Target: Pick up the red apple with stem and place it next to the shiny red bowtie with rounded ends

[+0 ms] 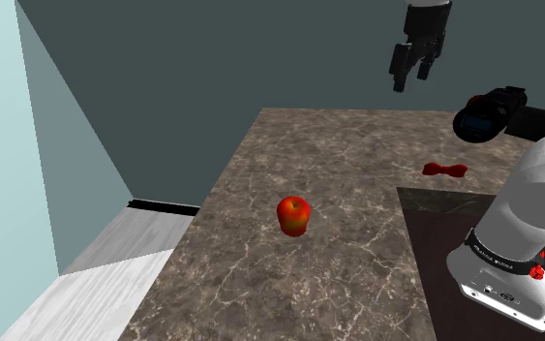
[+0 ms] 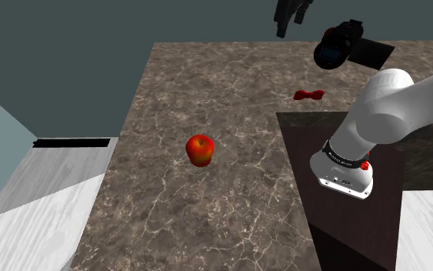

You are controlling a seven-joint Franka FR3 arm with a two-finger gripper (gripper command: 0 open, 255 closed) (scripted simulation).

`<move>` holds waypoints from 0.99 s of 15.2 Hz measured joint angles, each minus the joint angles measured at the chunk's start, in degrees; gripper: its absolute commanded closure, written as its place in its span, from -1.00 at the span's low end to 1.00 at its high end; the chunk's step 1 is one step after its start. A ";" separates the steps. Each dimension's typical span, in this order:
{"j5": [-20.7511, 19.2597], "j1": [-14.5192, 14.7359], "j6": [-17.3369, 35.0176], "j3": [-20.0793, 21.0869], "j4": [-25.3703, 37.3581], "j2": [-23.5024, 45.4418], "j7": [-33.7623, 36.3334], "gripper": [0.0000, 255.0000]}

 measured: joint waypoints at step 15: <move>9.76 4.54 15.49 15.13 -6.37 6.86 17.47 -1.00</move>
